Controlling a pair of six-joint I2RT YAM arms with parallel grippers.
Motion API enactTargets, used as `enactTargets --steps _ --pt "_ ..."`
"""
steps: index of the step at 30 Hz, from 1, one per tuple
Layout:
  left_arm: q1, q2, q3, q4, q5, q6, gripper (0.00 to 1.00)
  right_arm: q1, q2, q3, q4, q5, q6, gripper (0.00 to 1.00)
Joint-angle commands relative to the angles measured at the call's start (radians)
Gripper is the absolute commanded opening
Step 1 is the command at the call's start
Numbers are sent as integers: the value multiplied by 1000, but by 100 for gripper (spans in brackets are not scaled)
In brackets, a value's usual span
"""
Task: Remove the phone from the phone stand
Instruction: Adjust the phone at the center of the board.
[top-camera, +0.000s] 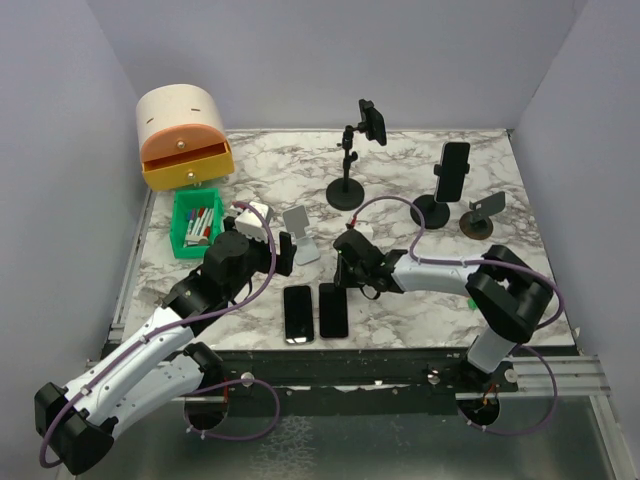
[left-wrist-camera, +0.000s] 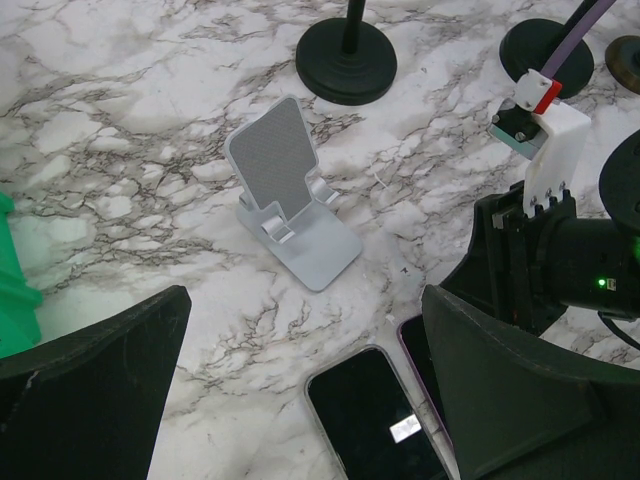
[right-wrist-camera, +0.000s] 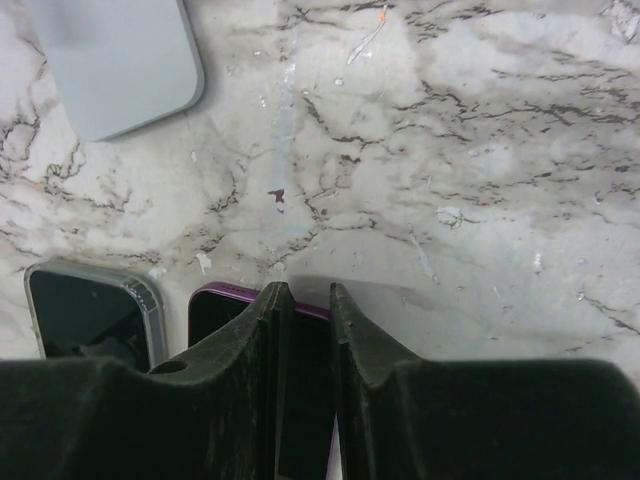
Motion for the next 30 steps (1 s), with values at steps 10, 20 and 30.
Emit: enactTargets --steps 10,20,30 --pt "-5 0 7 -8 8 -7 99 5 -318 -73 -156 -37 1 57" --pt "-5 9 9 -8 13 -7 99 1 -518 -471 277 -373 170 80" --pt "-7 8 6 -9 8 -7 99 1 -340 -500 452 -414 231 78"
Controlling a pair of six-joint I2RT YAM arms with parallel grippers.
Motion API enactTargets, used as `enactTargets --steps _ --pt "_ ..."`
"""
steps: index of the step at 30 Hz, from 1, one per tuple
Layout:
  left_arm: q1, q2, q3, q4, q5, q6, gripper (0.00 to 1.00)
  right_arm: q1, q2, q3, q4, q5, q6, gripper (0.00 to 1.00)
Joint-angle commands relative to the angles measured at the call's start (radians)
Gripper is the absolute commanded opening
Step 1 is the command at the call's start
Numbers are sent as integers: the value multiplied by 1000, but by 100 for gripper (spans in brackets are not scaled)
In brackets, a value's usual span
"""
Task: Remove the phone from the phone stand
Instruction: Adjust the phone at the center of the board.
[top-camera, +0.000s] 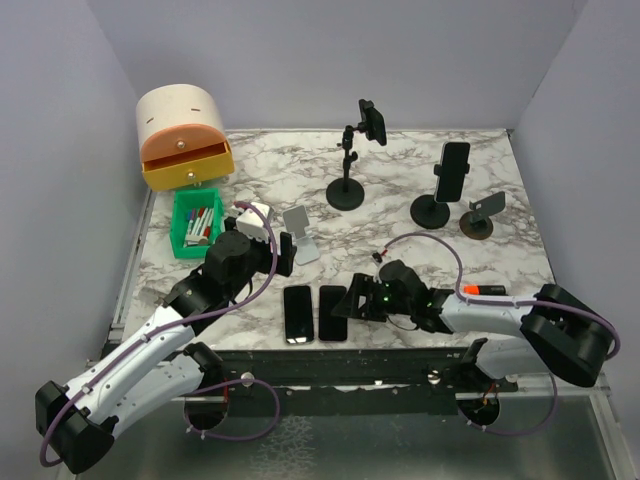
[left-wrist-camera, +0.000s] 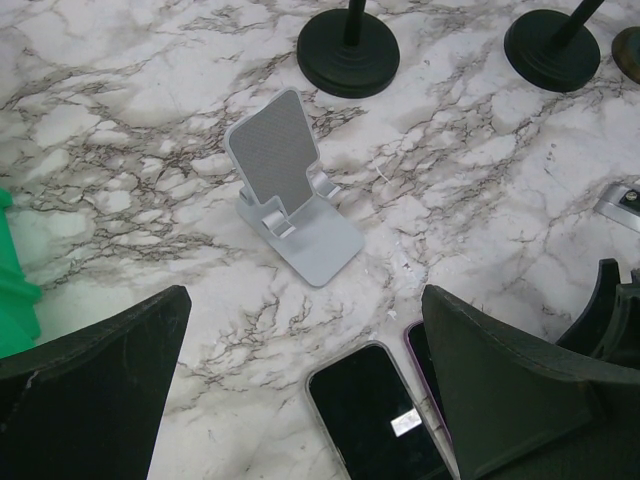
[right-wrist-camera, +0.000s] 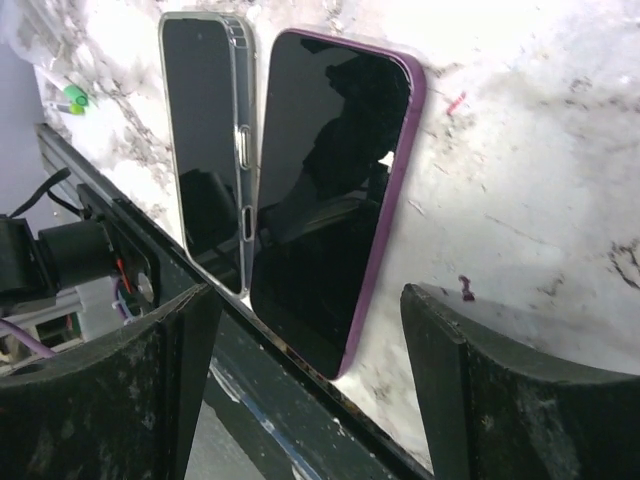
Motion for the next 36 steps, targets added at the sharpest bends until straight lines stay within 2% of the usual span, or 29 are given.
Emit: enactTargets --steps 1,13,18,21,23,26,29,33,34,36 --pt "-6 -1 6 -3 8 -7 99 -2 70 1 113 -41 42 78" --pt "-7 -2 4 3 13 -6 99 -2 191 41 178 -98 42 70" --pt "-7 1 5 0 5 -6 99 -2 194 51 184 -95 42 69" --pt "-7 -1 6 -1 -11 -5 99 -2 112 62 91 -23 24 70" --pt "-7 -9 4 5 -35 -7 99 -2 8 90 -34 62 -24 71" --pt "-5 -32 -28 71 -75 0 99 -1 -163 141 -206 212 -146 74" --pt "-5 -27 -41 141 -45 0 99 -1 -295 181 -310 281 -311 77" --pt "19 143 98 50 -26 -61 99 -1 -421 181 -376 359 -437 78" --pt "46 192 131 17 4 -78 99 -1 -453 175 -378 364 -459 78" --pt "142 269 148 46 157 -118 99 -1 -493 158 -375 369 -481 78"
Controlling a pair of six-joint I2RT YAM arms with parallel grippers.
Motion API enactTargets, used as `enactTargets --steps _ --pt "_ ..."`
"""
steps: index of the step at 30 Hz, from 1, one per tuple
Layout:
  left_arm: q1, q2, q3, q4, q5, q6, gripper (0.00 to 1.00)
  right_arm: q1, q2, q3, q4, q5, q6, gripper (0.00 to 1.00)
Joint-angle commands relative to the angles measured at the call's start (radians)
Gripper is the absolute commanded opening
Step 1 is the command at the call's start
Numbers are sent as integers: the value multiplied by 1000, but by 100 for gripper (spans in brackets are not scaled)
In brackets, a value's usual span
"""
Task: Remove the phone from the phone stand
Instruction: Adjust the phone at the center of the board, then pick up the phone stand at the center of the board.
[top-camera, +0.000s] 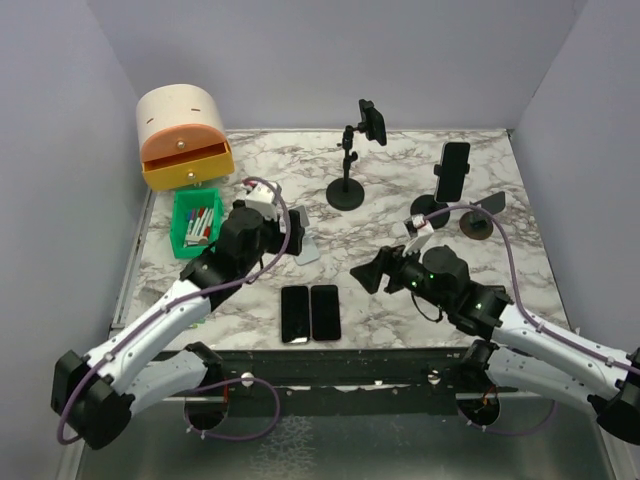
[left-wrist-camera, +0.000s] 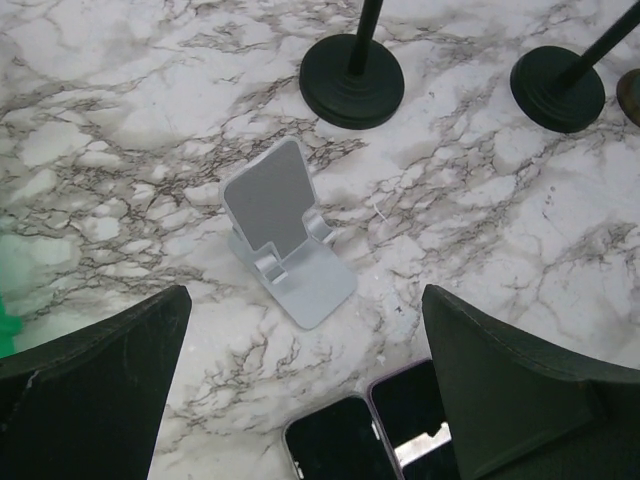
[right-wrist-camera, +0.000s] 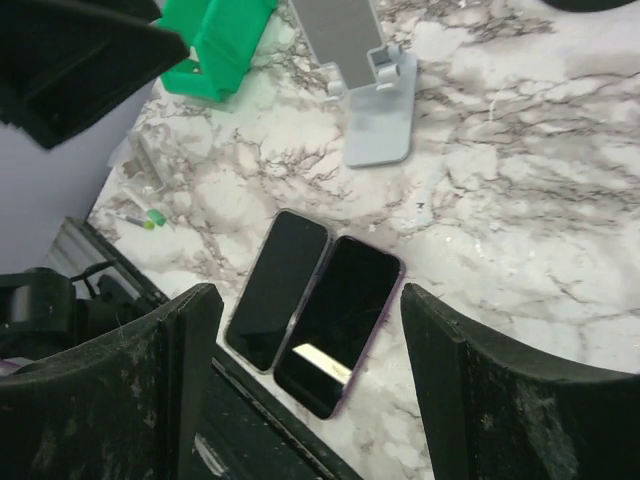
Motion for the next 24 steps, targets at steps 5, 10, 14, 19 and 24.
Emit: enactTargets --steps 5,10,14,19,24 --pt "340 216 -36 256 516 -273 99 1 -131 -51 -105 55 -188 77" --pt "411 288 -101 470 665 -324 94 1 -196 -58 -105 -9 -245 77" --pt "453 365 -94 556 760 -316 87 1 -234 -76 -69 -53 -258 77" --pt "460 482 -58 623 831 -304 75 1 -282 -121 61 -132 -247 77" --pt "460 544 -42 648 834 -274 71 1 -293 -111 84 -152 -246 78"
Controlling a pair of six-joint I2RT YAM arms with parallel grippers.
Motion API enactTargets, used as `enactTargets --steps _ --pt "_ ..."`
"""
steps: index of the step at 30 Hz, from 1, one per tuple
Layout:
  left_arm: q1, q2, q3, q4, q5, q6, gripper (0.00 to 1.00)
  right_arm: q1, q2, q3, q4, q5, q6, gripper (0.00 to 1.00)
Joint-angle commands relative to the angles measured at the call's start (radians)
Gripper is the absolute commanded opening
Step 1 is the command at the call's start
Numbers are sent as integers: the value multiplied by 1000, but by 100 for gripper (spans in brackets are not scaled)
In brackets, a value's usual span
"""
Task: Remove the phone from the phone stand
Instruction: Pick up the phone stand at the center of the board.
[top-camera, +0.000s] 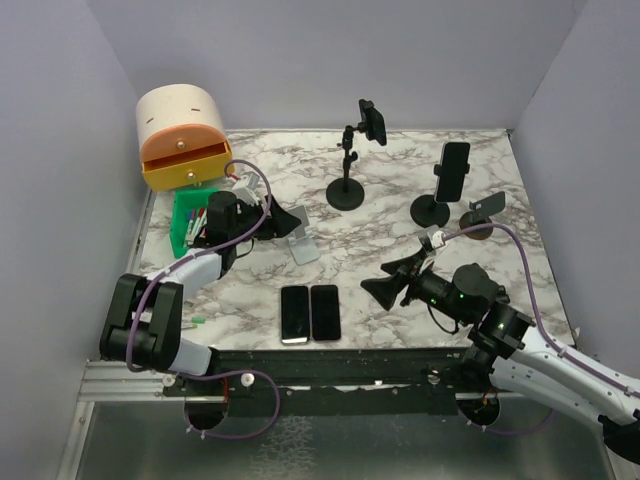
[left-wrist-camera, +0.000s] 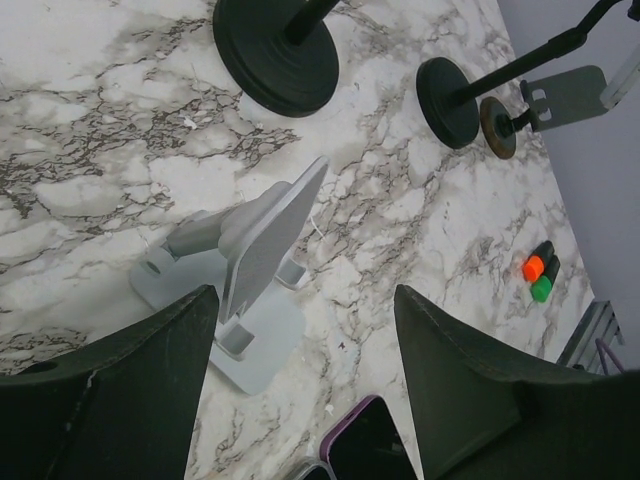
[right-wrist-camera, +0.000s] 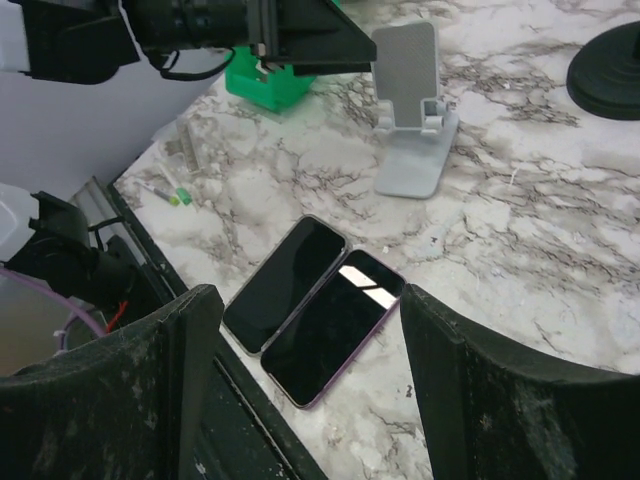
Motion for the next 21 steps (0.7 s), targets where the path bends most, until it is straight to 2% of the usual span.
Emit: enactTargets --steps 1,4,10,14,18,21 --pt "3 40 26 96 62 26 70 0 -13 13 66 -62 -13 78" --pt "3 72 27 123 52 37 63 1 -17 26 78 -91 -14 77" --pt "3 136 47 164 105 46 37 1 -19 21 114 -140 13 77" --pt "1 143 34 182 122 44 34 1 -15 17 117 -149 21 77" --pt "1 156 35 186 127 44 42 1 -3 16 116 -142 26 77" --pt "1 174 37 193 144 40 44 0 3 16 119 -145 27 77"
